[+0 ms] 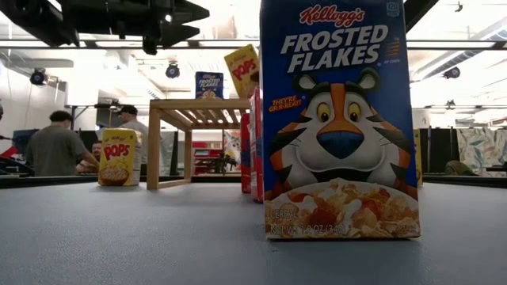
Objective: Stack cereal on shelf
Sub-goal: Put the bottom yellow cereal box on the shelf
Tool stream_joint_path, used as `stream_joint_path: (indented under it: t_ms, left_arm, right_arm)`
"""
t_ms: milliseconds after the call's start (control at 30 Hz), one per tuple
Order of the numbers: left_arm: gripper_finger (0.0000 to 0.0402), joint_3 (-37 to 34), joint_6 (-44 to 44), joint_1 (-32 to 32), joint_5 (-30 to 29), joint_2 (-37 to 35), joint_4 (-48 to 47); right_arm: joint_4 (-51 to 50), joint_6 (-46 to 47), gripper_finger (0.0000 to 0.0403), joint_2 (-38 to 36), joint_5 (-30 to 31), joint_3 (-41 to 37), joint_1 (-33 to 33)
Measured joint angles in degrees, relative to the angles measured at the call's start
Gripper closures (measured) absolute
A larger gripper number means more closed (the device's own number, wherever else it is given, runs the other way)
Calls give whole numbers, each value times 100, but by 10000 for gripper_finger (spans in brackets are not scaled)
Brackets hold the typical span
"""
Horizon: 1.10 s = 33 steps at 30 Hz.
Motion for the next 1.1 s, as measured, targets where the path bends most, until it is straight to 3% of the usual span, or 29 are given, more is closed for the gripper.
stream_joint_path:
  t_ms: [267,567,1100]
  left_arm:
    - [59,386,-21,0,150,431,-98]
    - [59,597,-21,0,153,848,-327]
    - [59,551,-203,0,152,763,-252]
  right_arm:
    - [37,53,227,305,-27,134,1]
    - [-359,14,227,147,-24,124,-2]
    - [-884,40,227,37,-51,124,-2]
